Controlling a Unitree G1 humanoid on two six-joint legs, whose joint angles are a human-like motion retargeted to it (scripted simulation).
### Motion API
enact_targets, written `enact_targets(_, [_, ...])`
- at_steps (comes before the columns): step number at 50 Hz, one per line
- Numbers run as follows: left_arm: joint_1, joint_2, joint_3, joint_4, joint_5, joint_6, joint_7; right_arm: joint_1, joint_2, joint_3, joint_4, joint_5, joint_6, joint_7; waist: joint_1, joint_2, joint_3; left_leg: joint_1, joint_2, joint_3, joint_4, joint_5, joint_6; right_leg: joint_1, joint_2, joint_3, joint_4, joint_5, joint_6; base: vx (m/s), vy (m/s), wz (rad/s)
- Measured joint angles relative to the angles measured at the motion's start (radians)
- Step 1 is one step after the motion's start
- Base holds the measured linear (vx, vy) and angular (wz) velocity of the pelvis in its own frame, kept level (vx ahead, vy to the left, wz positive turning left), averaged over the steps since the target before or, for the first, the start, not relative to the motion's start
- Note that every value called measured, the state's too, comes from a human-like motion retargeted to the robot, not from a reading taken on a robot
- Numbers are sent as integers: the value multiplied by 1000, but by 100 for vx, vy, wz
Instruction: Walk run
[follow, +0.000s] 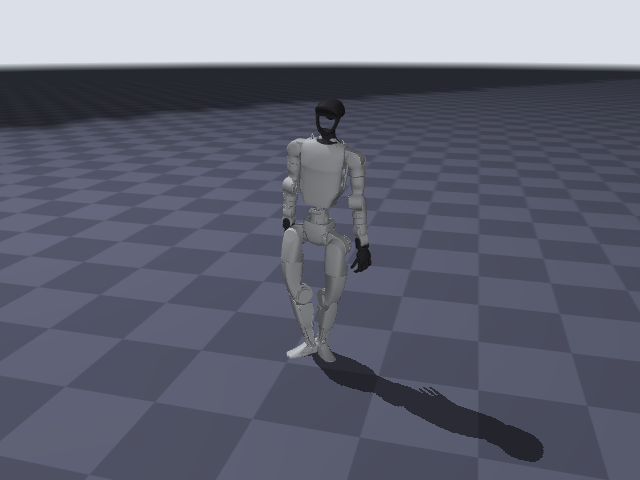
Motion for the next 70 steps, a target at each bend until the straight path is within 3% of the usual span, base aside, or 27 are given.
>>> enact_targets(5, [9,-22,-18,16,-46,12,101,12,-4,-26,42,31,4,-23,-50,-8,31,-17,19,-23,110,29,-5,-7,-39,30,-9,22,-11,-10,-13,-22])
enact_targets(8, [22,-14,-19,19,-39,29,111,17,-23,4,36,-8,0,-5,-44,-35,43,-100,28,-192,254,70,34,-24,-73,104,-8,28,-12,-7,-10,-112])
enact_targets(13, [40,-7,-9,35,-23,67,65,-17,-39,6,27,-53,15,-35,-8,-25,56,-243,25,-574,384,40,-71,-42,-50,226,-36,71,-23,-6,0,-143])
enact_targets(18, [53,-16,5,38,-27,101,2,-51,-40,4,-29,-40,-1,-5,12,-23,61,-274,-8,-800,321,15,-60,-70,-47,344,-40,100,-12,-1,5,-141])
enact_targets(22, [54,-23,-3,34,-43,112,-10,-95,-40,28,-92,-54,-8,3,14,4,74,-260,-38,-1013,254,32,-137,-106,-8,458,-14,112,18,-3,7,-175])
enact_targets(23, [52,-24,-7,33,-43,114,-10,-104,-39,33,-102,-58,-9,0,12,11,76,-253,-41,-1024,237,46,-134,-115,2,476,-7,115,22,-5,11,-160])
enact_targets(26, [36,-30,-40,23,-36,123,-7,-121,-29,46,-158,-64,-23,3,-28,15,78,-223,-42,-942,189,50,-6,-153,10,530,15,130,52,-8,15,-136])
enact_targets(28, [19,-31,-53,11,-32,127,-8,-121,-20,58,-191,-60,-39,6,-57,10,81,-214,-43,-887,171,39,45,-176,9,557,19,141,70,-14,20,-94])
enact_targets(33, [-49,-17,-115,-39,29,116,15,-95,3,78,-219,-7,-117,-34,-106,-21,91,-219,-68,-830,152,29,61,-235,2,645,-4,166,157,-19,18,-124])
enact_targets(36, [-89,10,-151,-56,89,94,34,-83,0,89,-185,-1,-114,-40,-89,-39,95,-207,-68,-735,128,16,86,-273,-21,598,7,149,144,-18,12,-181])
enact_targets(38, [-107,22,-152,-67,101,88,35,-82,-4,96,-154,-10,-98,-49,-78,-39,94,-204,-51,-669,117,11,90,-300,-47,495,39,109,100,-20,13,-178])
enact_targets(45, [-116,0,-91,-91,0,55,-2,-29,-13,68,-67,-51,-82,-70,-39,-30,59,-184,-19,-478,73,1,88,-290,-87,184,189,-13,80,-10,8,-148])
enact_targets(53, [-64,-45,-64,-105,-27,48,-40,39,1,47,5,-47,-74,-42,-43,-16,36,-158,0,-374,64,-11,66,-182,-12,165,167,-30,96,2,-3,-66])
enact_targets(58, [-48,-54,-78,-74,20,78,-73,64,7,54,48,-53,-65,-30,-20,-30,44,-102,-26,-329,45,-13,48,-80,47,204,-19,14,13,9,-10,-34])
enact_targets(62, [-40,-53,-97,-60,81,68,-46,31,-4,67,77,-82,-44,-55,-4,-23,71,-78,-17,-307,50,-2,25,-55,47,208,-45,43,12,2,-13,-18])
enact_targets(70, [-23,-34,-34,-52,34,68,-25,-84,-11,54,69,-56,-37,-135,-35,-27,89,-146,-4,-333,251,17,16,4,14,221,-81,-15,-11,7,-12,27])
